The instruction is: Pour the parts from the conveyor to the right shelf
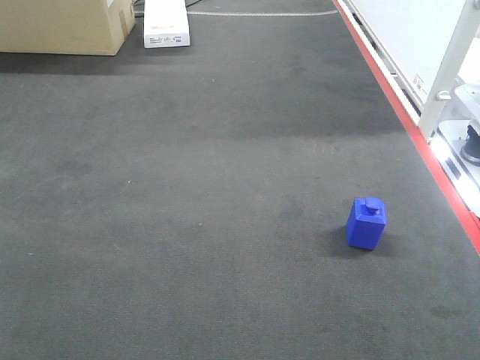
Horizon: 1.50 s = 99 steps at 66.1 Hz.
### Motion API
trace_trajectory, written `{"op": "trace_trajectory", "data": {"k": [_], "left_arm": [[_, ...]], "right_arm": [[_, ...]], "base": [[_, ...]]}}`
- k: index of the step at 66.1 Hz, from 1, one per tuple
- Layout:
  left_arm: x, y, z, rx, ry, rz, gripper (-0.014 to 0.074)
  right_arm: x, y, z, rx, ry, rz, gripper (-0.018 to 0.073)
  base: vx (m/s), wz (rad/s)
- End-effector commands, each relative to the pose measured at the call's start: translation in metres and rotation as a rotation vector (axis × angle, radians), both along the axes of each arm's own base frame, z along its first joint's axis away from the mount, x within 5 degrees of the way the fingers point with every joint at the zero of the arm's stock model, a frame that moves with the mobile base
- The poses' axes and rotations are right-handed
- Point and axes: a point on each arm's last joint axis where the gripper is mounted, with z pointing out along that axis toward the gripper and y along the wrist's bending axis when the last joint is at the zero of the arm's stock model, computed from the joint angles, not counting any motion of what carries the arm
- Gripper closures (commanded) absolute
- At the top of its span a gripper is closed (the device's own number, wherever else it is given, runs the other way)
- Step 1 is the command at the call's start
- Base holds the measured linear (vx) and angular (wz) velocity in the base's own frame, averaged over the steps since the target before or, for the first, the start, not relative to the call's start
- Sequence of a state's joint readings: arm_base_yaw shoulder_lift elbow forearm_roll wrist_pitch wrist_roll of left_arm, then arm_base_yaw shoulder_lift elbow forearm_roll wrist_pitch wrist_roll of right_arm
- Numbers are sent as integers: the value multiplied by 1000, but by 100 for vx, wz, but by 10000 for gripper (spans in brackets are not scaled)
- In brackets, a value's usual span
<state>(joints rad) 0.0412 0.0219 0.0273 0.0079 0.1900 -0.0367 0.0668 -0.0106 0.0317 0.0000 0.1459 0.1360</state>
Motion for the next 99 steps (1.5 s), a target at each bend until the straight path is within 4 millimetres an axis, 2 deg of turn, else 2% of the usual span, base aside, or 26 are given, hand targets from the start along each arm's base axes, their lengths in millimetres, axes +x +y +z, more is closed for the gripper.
{"op": "trace_trajectory", "data": {"k": [1, 21, 30, 39, 46, 55, 64, 71, 83, 91, 99], "left_arm": [[1, 0, 12, -13, -78, -5, 603], [1, 0, 12, -13, -78, -5, 603], [1, 0, 12, -13, -78, -5, 603], [1, 0, 12, -13, -78, -5, 603], [1, 0, 12, -13, -78, -5, 603], [1, 0, 12, -13, -78, -5, 603], [1, 0, 12, -13, -78, -5, 603], [1, 0, 12, -13, -78, -5, 603], [1, 0, 12, -13, -78, -5, 603], [1, 0, 12, -13, -78, -5, 603], [1, 0, 12, -13, -78, -5, 603]], "right_arm": [[0, 0, 6, 2, -78, -1, 564], [0, 0, 11, -36, -146, -1, 564], [-1, 0, 19, -41, -226, 0, 564], [-3, 1, 29, -129, -342, 0, 564], [-5, 1, 38, -110, -396, 2, 564], [-12, 2, 63, -170, -468, -4, 564], [-18, 2, 107, -294, -501, -21, 564], [-11, 0, 143, -287, -433, -35, 564], [29, -3, 193, -262, -160, -53, 559], [70, -2, 199, -262, 24, -48, 513], [108, 2, 192, -211, 161, -24, 357]], "base": [[0, 0], [0, 0], [0, 0], [0, 0], [0, 0], [0, 0], [0, 0], [0, 0], [0, 0], [0, 0], [0, 0]]}}
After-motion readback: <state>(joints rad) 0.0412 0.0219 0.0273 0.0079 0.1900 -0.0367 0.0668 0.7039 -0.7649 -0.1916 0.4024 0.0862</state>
